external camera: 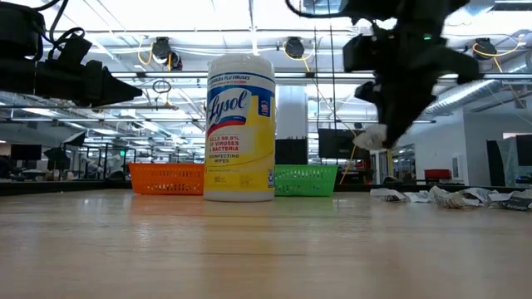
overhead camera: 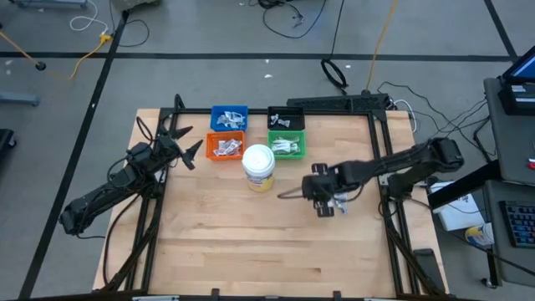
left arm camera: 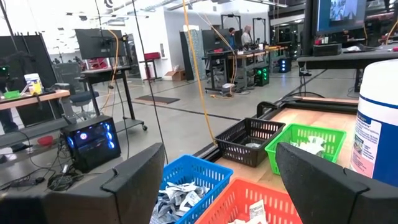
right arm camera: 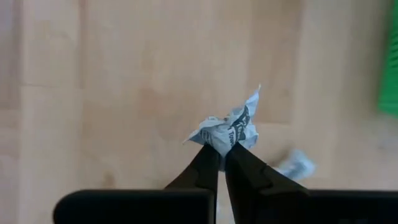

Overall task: Pick & Place First Aid Supplies
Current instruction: Put the black towelette pack into the black bin

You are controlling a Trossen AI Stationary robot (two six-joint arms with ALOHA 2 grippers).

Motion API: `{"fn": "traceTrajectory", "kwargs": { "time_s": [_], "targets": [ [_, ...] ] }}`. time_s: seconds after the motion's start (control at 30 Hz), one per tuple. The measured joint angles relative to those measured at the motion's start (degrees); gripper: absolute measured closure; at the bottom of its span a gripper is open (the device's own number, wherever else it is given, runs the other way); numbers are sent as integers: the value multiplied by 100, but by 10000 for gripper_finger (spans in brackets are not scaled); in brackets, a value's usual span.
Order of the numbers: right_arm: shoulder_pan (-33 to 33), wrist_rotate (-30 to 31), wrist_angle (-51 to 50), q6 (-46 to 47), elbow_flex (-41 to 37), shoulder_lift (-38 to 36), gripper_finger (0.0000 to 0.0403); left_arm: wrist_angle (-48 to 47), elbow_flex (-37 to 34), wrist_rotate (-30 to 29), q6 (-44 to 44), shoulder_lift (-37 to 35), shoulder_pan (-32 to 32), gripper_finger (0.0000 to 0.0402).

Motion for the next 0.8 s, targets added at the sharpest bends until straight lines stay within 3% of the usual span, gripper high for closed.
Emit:
{"fn": "traceTrajectory", "kwargs": {
  "time_s": [0.43, 0.8],
  "targets": [
    [-2109, -737, -313, -2264, 1248, 312, 398, 0, 1, 2, 0, 0, -2, 91],
    [-3492, -893, -205, -3606, 2734, 1825, 398, 0, 0, 2, 0, 1, -2, 92]
  ]
}}
